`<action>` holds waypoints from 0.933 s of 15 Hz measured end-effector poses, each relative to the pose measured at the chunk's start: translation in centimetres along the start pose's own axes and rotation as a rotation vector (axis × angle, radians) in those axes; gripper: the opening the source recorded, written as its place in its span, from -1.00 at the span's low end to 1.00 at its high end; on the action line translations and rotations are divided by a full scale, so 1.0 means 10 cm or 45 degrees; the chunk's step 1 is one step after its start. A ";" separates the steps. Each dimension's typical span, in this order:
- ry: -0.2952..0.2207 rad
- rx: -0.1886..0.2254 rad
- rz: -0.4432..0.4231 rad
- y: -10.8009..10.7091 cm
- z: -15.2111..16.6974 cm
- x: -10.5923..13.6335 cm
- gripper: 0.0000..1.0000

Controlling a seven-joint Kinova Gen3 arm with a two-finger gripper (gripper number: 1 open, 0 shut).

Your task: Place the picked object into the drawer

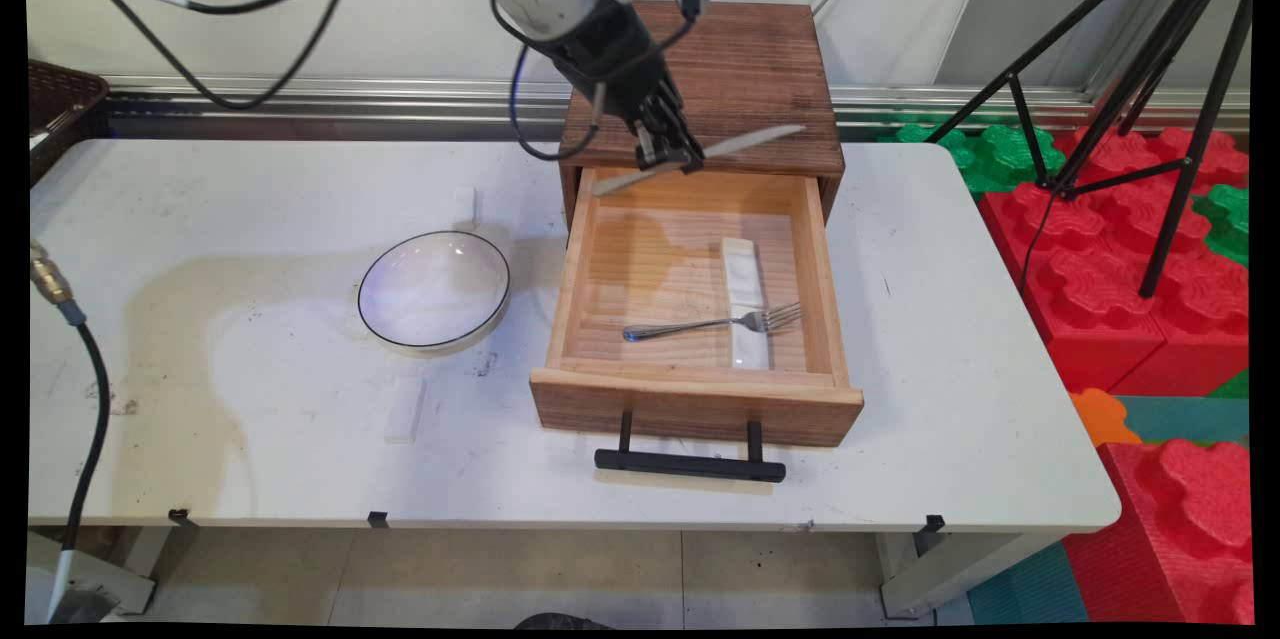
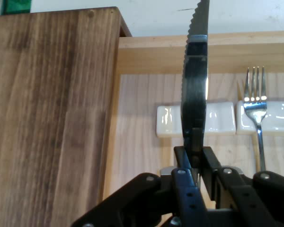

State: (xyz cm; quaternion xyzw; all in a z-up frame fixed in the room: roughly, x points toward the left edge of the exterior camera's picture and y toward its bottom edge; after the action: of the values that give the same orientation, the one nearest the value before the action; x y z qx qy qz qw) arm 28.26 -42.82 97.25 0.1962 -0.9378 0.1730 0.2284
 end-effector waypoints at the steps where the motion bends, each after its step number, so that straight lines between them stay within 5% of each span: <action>1: 0.000 -0.012 -0.001 -0.01 0.08 0.01 -1.00; 14: -0.048 -0.090 -0.035 -0.04 0.85 -0.10 -1.00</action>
State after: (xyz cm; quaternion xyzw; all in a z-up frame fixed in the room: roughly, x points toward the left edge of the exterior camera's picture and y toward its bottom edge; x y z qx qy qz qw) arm 26.22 -46.34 89.73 0.2041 -0.9447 0.1327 0.2198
